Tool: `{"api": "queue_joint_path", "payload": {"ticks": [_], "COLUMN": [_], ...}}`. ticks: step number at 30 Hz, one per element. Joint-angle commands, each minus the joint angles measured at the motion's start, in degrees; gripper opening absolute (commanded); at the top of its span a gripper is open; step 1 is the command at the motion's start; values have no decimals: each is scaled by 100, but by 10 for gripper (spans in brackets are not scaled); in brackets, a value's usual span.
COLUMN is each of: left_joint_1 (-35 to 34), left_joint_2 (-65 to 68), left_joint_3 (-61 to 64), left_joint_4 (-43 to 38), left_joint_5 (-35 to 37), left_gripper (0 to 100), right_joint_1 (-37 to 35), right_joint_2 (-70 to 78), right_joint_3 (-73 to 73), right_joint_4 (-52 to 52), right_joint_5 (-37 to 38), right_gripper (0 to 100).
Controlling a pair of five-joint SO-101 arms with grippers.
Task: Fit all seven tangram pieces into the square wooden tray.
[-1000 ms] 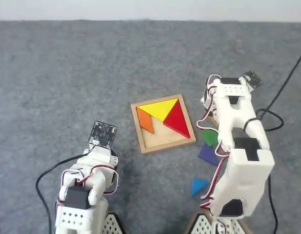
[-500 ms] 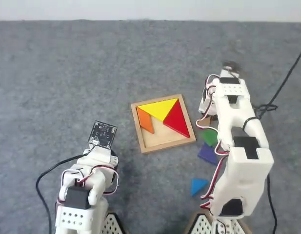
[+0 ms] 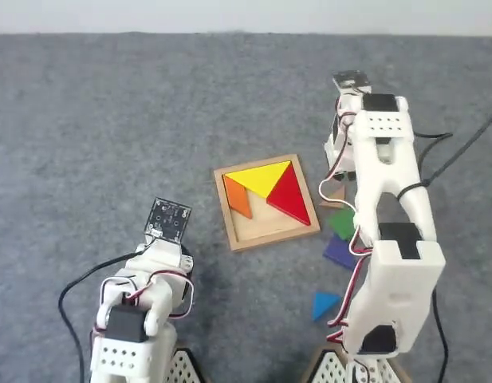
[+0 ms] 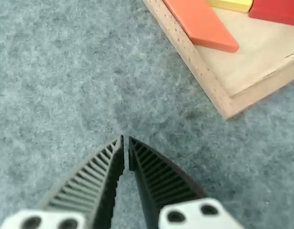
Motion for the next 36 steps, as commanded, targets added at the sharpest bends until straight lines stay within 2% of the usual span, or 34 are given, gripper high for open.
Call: {"api": "queue_joint_path", "payload": {"ticks": [1,7,10,17,21,26,33,36], "left_joint_1": [-26,-26,-26,-26,-26,-26,-26,-26], "left_joint_2": [-105,-105,-105,-105,-105,-105,-105,-105], "left_joint_3": [-57,-57,-57,-57,-57,-57,-57,-57], "left_joint_4": [18,18,18,18,18,18,18,18], "left_joint_5": [-26,-26,-26,-26,-26,-26,-26,-26], "left_gripper": [19,19,19,19,19,19,19,19], "right_joint_1": [-101,-462,-567,-549,-391,-242,-505,-505], "right_joint_2": [-22,-31,-136,-673,-716,-1042,-831,-532], "right_joint_3": [229,1688,2048,2101,2101,2101,2075,2075], "right_joint_4": [13,-1033,-1209,-1446,-1534,-1235,-1288,-1473], "right_joint_5": [-343,-422,-492,-1758,-1855,-3121,-4949,-5433], "right_gripper": [135,114,116,117,117,121,318,310]}}
